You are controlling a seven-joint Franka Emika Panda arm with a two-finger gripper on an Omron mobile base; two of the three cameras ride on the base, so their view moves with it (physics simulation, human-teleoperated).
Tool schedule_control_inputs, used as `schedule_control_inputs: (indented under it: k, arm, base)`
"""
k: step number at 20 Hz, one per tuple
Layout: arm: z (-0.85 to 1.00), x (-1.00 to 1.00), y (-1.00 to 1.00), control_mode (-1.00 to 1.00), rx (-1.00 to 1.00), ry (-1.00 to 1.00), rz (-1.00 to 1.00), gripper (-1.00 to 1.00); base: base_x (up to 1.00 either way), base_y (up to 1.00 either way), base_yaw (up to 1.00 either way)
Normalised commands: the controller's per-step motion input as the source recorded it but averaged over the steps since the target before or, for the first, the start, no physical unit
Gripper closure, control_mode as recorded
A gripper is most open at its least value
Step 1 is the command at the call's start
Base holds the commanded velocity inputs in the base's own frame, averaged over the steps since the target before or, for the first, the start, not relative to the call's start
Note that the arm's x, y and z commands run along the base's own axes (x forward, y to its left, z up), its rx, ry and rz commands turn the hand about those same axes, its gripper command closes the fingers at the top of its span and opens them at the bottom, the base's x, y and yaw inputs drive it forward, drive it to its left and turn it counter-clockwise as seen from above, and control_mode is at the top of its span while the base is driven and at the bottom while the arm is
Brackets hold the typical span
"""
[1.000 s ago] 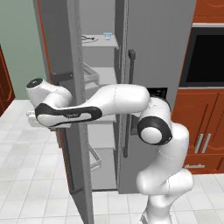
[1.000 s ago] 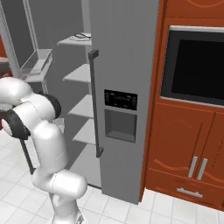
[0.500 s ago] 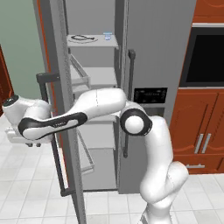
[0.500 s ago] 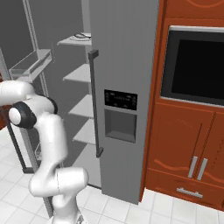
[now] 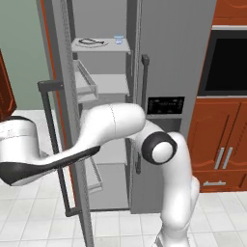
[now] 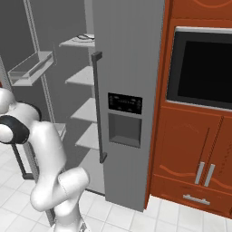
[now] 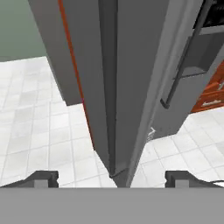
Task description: Retrieve the fish from the fridge and place it on the saucepan with marinade on the stove.
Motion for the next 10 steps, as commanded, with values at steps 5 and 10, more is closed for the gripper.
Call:
schedule_control_inputs:
  k: [5, 10]
  arm:
    - [0.98, -1.00, -0.77, -1.00, 0.00, -0.55, -0.03, -1.00]
    - [0.76, -0.82, -0.96, -1.00, 0.03, -0.35, 0.00, -1.00]
  base:
    - [0.00, 0.00, 0.00]
    - [0.00, 0.00, 0.00]
